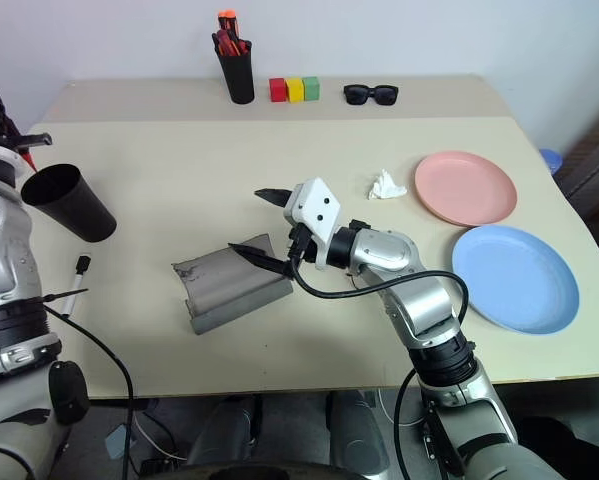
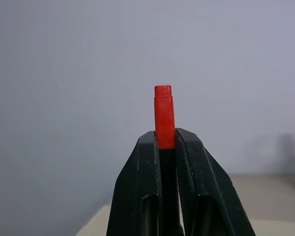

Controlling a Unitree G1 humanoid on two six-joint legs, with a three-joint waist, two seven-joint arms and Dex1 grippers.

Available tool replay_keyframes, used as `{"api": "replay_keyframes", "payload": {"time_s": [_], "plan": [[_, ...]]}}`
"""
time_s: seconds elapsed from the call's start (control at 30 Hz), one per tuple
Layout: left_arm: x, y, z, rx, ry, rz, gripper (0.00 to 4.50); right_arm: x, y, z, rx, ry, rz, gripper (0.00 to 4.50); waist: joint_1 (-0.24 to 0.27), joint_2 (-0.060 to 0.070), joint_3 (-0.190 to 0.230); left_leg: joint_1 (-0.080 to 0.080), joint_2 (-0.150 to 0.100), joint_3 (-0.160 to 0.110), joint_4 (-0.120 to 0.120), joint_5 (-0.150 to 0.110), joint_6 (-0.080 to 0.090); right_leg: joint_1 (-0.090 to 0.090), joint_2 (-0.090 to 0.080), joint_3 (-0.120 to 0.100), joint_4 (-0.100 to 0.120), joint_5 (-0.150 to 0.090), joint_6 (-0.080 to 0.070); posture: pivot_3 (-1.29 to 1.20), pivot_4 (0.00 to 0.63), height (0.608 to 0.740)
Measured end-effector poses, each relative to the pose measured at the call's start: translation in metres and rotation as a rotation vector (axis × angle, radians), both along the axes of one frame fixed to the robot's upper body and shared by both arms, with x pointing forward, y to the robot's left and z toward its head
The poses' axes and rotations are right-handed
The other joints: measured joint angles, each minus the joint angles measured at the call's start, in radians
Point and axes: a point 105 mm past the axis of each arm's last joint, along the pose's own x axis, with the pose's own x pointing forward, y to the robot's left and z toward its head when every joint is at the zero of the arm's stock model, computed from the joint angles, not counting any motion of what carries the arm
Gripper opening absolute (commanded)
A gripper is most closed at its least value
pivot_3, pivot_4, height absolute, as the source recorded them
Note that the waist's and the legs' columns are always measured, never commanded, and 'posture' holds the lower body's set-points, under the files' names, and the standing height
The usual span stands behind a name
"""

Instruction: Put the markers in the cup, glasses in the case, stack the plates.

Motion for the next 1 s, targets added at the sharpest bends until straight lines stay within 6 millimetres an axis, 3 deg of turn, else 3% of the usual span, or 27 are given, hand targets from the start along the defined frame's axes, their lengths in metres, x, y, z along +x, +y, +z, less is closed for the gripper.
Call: {"api": "replay_keyframes", "payload": {"time_s": [0.1,0.3,0.6,0.7,0.8,0.87,1.0], "plan": [[0.003,-0.004,-0.009,0.005,0.016,-0.009,0.15,0.000,0.000,0.000,0.007,0.003,-0.007,4.50,-0.003,0.000,0.000,0.000,0.000,0.000,0.000,0.000,0.000,0.000,0.000,0.000,0.000,0.000,0.000,0.00,0.150,0.740],[0.002,-0.001,-0.021,-0.005,0.032,0.016,2.72,0.001,-0.001,-0.005,0.013,0.020,-0.019,4.50,-0.002,0.000,0.000,0.000,0.000,0.000,0.000,0.000,0.000,0.000,0.000,0.000,0.000,0.000,0.000,0.00,0.150,0.740],[-0.006,0.011,-0.023,-0.065,-0.001,0.068,2.72,0.000,0.000,-0.005,0.014,0.020,-0.017,4.50,-0.003,0.000,0.000,0.000,0.000,0.000,0.000,0.000,0.000,0.000,0.000,0.000,0.000,0.000,0.000,0.00,0.150,0.740],[-0.024,0.024,-0.022,-0.116,-0.047,0.084,2.72,0.000,-0.001,-0.005,0.012,0.021,-0.016,4.50,-0.005,0.000,0.000,0.000,0.000,0.000,-0.001,0.000,0.000,-0.001,0.000,0.000,0.000,0.000,0.000,0.00,0.150,0.740],[-0.059,0.040,-0.022,-0.165,-0.093,0.073,3.57,0.000,0.000,-0.007,0.007,0.023,-0.014,4.50,-0.011,0.000,0.000,0.001,0.001,0.001,-0.001,0.000,0.000,-0.001,0.000,0.001,0.000,0.000,0.000,0.00,0.150,0.740],[-0.083,0.055,-0.029,-0.203,-0.085,0.072,4.45,0.001,-0.003,-0.009,-0.002,0.028,-0.022,4.50,-0.010,0.000,0.000,0.001,0.001,0.000,-0.001,0.000,0.000,-0.001,0.000,0.000,0.000,0.000,0.000,0.00,0.150,0.740],[-0.118,0.068,-0.062,-0.265,0.069,0.020,4.45,0.002,-0.006,-0.014,-0.017,0.037,-0.019,4.50,-0.002,0.000,0.000,0.001,0.001,0.000,0.000,0.000,0.000,0.001,0.000,0.000,0.000,-0.002,-0.004,0.00,0.150,0.740]]}}
